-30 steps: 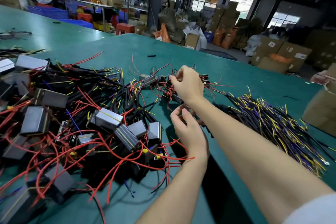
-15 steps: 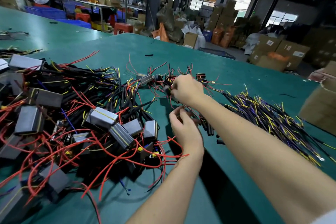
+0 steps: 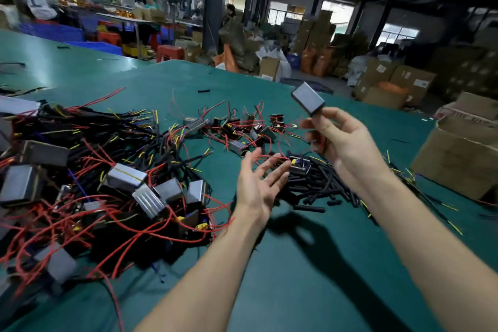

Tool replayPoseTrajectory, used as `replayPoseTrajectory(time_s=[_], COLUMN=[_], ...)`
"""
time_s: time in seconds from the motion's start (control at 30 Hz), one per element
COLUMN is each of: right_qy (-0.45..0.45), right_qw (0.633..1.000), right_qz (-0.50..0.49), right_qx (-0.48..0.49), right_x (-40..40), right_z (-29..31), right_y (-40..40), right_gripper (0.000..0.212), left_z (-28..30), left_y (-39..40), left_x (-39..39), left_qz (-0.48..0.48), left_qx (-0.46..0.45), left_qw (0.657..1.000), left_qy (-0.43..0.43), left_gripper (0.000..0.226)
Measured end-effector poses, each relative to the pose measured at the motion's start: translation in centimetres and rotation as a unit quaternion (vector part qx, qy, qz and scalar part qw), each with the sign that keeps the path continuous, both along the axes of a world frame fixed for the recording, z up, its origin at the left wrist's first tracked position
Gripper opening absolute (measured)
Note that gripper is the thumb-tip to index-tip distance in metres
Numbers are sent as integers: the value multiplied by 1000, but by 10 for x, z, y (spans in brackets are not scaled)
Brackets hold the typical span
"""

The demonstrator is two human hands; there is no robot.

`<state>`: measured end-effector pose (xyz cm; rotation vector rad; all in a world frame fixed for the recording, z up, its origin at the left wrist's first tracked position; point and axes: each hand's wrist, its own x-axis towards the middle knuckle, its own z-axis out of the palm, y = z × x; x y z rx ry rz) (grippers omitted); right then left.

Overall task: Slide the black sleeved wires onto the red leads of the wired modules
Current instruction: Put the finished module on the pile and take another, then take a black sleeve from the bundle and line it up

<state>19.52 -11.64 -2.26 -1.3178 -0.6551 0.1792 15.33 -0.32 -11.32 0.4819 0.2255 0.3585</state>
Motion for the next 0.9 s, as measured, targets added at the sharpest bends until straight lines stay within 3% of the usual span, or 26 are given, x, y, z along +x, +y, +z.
replayPoseTrajectory(time_s=[0.13,0.27,0.4,0.5,0.57,0.7,0.9], right_qy=[113,218,245,234,246,249,127], right_qw=[989,968,964,963,959,963,973], right_qz=[-10,-50,-99,-128,-131,-104,-95], right_qx=[93,111,25,-49,-53,-11,-168], right_x=[-12,-7,-3,0,-1,-4,-24], right_z=[-27,-36,-37,-40,-39,-26,0], right_y=[-29,-49,-52,-49,-45,-36,-23], right_gripper=[9,7,14,17,17,15,22], left_z=[7,11,7,3,5,22,47], left_y=[-14,-30,-44,-52,-56,-60,-53], left_x=[-4,-10,-23,-26,-27,-31,-42], left_qz=[-44,-71,-85,-58,-18,99,227], left_qx=[116,300,503,602,613,566,524], left_qw=[992,951,856,793,787,810,806], left_qy=[-5,-18,-85,-68,-59,-119,-155], left_gripper=[16,14,15,14,14,14,10])
